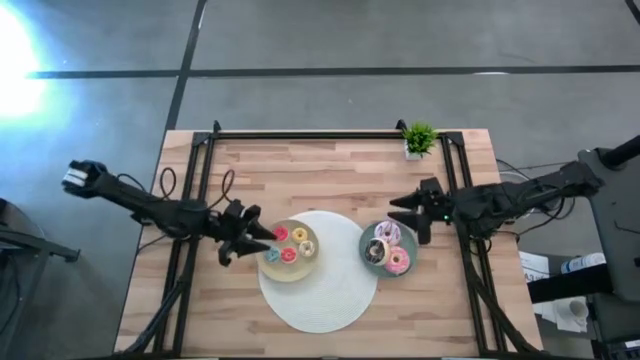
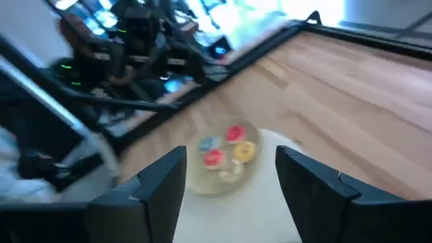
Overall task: Pick & Place donuts
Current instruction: Return to Home Position
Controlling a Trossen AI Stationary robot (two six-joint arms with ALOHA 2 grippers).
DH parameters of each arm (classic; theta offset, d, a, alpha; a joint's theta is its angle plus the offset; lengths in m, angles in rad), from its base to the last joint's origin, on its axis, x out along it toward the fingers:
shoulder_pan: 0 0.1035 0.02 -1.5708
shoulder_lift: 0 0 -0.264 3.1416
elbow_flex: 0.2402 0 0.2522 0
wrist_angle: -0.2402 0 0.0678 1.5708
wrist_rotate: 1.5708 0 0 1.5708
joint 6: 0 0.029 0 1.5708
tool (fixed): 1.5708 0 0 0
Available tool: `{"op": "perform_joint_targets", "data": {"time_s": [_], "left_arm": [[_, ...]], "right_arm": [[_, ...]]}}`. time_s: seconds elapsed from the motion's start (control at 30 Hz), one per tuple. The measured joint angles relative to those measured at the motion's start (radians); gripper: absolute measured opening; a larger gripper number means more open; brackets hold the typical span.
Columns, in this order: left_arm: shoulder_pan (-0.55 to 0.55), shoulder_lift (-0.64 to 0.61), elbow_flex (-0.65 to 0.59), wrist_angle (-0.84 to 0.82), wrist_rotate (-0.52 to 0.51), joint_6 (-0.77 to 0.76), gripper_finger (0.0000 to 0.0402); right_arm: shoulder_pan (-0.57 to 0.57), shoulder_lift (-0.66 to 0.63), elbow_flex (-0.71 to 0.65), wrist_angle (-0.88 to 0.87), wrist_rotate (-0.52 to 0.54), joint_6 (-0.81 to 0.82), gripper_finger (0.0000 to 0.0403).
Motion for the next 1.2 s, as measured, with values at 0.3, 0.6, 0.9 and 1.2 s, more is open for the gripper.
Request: {"op": "perform_joint_targets", "data": {"time_s": [0.3,0.6,0.9,1.2], "left_arm": [[0.373,-0.047,-0.108,0.023,0.442,-0.068,0.0161],[0.508,-0.111,-0.151,-0.003,0.548,-0.039,0.0161],[0.506,-0.174,-0.263,0.03,0.528,-0.096,0.0161],[0.506,-0.208,-0.285,0.016,0.527,-0.142,0.0161]], "right_arm": [[-0.079,-0.028,-0.117,0.046,-0.152,0.032,0.0219],[-0.081,-0.055,-0.195,0.002,-0.078,0.046,0.0219],[-0.081,-0.04,-0.222,-0.001,-0.082,0.046,0.0219],[-0.081,-0.039,-0.222,0.001,-0.082,0.045,0.0219]]}}
